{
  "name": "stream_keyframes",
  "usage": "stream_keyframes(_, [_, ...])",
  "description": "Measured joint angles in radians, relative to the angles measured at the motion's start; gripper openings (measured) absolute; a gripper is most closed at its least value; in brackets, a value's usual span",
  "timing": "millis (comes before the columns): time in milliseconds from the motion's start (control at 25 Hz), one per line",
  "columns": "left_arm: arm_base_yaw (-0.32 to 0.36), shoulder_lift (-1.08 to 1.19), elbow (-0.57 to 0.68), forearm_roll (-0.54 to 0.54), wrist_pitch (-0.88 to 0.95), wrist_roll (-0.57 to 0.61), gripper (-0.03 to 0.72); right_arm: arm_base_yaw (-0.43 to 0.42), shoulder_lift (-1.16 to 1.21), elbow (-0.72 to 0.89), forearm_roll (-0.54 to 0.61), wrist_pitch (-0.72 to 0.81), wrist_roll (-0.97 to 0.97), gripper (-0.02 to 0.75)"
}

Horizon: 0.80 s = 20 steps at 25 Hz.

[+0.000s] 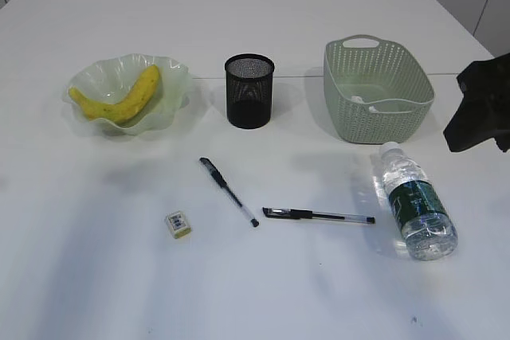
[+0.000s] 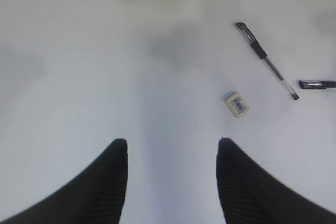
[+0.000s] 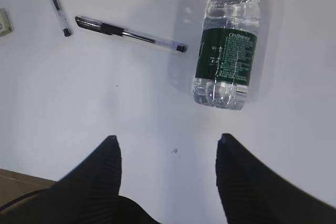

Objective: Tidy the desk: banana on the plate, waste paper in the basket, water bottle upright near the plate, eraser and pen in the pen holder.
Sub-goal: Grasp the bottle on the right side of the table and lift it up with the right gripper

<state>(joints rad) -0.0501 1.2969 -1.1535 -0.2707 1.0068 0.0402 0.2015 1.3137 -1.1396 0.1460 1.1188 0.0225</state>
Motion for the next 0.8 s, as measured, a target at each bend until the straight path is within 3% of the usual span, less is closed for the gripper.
stream_keyframes(800, [0.0, 0.0, 0.0, 0.0, -0.026, 0.0, 0.409, 0.0, 0.0, 0.0, 0.0, -0.035, 0.0, 0.428])
